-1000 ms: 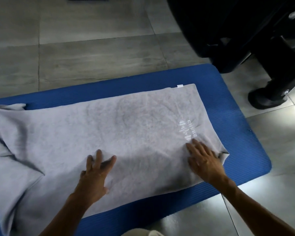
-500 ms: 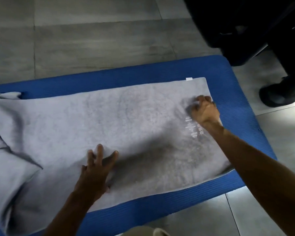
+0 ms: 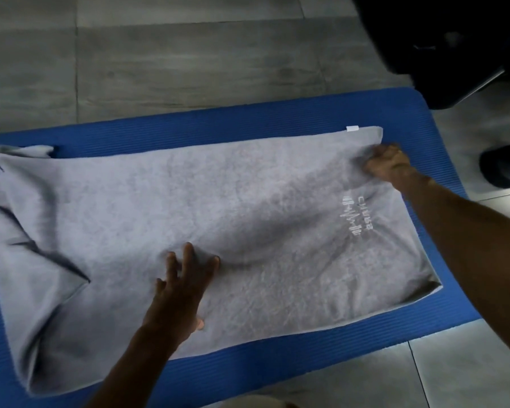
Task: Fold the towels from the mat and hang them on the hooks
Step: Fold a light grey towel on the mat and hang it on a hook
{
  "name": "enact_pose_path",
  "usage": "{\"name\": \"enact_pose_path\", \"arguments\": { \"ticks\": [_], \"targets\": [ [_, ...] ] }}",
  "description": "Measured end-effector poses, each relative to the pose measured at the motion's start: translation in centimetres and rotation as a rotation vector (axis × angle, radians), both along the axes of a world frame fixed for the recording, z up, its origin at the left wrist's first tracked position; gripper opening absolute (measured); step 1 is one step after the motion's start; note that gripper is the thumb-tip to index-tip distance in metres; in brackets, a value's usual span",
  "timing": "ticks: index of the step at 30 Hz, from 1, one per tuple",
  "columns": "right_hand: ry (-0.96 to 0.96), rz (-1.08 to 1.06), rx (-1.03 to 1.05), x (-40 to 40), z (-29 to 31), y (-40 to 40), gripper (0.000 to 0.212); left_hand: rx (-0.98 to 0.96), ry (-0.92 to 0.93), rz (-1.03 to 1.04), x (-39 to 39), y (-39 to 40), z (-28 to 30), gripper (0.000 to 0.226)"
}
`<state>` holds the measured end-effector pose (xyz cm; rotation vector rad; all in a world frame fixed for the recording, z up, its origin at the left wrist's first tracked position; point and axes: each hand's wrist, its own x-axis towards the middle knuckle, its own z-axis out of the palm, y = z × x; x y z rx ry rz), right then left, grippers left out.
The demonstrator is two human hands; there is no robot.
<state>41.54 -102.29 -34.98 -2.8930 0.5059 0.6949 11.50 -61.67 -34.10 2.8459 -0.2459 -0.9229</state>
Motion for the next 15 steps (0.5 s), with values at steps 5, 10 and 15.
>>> {"name": "enact_pose_path", "arguments": {
  "ticks": [5,10,15],
  "targets": [
    [-0.150,-0.013,-0.154,-3.9,2.1,2.0,0.085,0.022,0.001,0.019,0.0,0.2,-0.3,0.144],
    [-0.318,0.352,0.073,-12.1,0.9,8.9,0.071,-0.010,0.006,0.019,0.4,-0.3,0.2,0.123],
    [-0.433,0.576,0.278,-22.2,-1.3,18.3,0.057,0.022,0.096,0.038,0.8,-0.4,0.5,0.115]
  ]
}}
